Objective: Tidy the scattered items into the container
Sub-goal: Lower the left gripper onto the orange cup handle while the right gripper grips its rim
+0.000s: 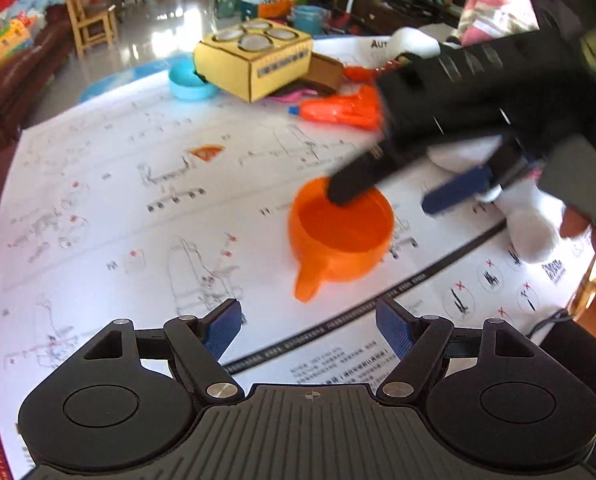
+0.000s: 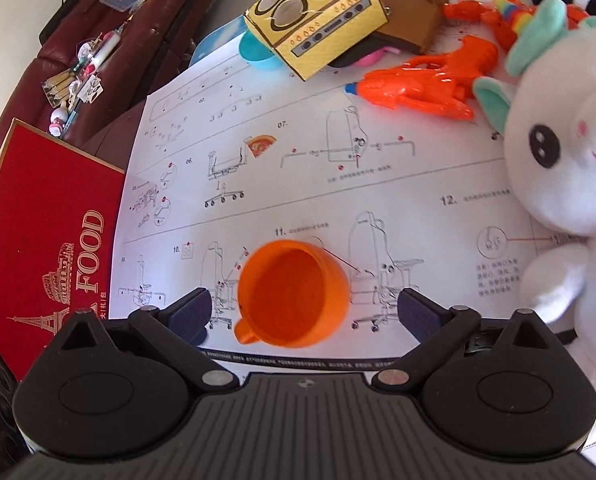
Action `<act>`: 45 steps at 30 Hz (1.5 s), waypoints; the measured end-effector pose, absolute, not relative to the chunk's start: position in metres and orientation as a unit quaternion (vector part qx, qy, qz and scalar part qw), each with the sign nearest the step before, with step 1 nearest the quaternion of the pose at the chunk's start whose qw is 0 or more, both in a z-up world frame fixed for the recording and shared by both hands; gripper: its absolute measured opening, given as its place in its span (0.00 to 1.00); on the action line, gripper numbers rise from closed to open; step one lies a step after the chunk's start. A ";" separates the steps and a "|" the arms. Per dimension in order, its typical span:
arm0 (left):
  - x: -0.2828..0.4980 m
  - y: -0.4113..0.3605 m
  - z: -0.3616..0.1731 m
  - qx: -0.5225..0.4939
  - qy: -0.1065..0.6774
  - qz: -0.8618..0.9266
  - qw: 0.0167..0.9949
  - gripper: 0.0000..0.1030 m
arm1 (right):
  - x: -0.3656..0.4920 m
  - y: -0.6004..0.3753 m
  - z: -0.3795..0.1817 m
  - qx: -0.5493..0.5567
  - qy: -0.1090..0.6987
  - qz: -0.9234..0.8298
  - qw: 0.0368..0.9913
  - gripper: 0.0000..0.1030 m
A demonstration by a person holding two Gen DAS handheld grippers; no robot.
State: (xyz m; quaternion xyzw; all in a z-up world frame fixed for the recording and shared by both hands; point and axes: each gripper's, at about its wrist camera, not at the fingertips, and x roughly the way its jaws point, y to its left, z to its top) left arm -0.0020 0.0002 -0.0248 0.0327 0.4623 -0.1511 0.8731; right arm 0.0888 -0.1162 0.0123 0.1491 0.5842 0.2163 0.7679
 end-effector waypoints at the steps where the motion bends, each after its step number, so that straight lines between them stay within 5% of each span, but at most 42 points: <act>1: -0.002 0.003 -0.021 0.038 0.459 -0.149 0.875 0.82 | 0.087 -0.118 0.011 0.150 0.583 0.215 0.769 0.93; 12: 0.008 -0.006 -0.031 0.062 0.470 -0.151 0.867 0.57 | 0.085 -0.128 0.001 0.160 0.592 0.188 0.767 0.89; 19: 0.012 -0.013 -0.030 0.079 0.462 -0.174 0.866 0.54 | 0.086 -0.121 0.000 0.154 0.592 0.195 0.767 0.85; 21: 0.015 -0.015 -0.029 0.073 0.465 -0.182 0.863 0.31 | 0.087 -0.119 -0.001 0.152 0.592 0.195 0.767 0.79; 24: 0.018 -0.015 -0.030 0.049 0.476 -0.196 0.856 0.16 | 0.088 -0.119 -0.002 0.150 0.593 0.188 0.768 0.75; 28: 0.012 -0.019 -0.029 0.057 0.473 -0.197 0.857 0.15 | 0.088 -0.121 -0.005 0.149 0.596 0.184 0.767 0.75; 29: 0.011 -0.021 -0.029 0.065 0.473 -0.192 0.857 0.19 | 0.088 -0.121 -0.006 0.150 0.598 0.182 0.766 0.75; 30: 0.010 -0.024 -0.029 0.077 0.473 -0.184 0.858 0.35 | 0.088 -0.122 -0.007 0.151 0.599 0.181 0.765 0.75; 37: 0.016 -0.037 -0.031 0.119 0.484 -0.129 0.857 0.52 | 0.087 -0.120 -0.011 0.148 0.603 0.182 0.762 0.74; 40: 0.018 -0.041 -0.035 0.117 0.500 -0.121 0.849 0.36 | 0.086 -0.121 -0.010 0.147 0.603 0.183 0.762 0.74; 42: 0.018 -0.041 -0.036 0.104 0.507 -0.124 0.847 0.07 | 0.087 -0.121 -0.010 0.145 0.602 0.184 0.763 0.74; 45: 0.016 -0.043 -0.034 0.103 0.506 -0.128 0.847 0.06 | 0.087 -0.120 -0.011 0.140 0.606 0.182 0.762 0.74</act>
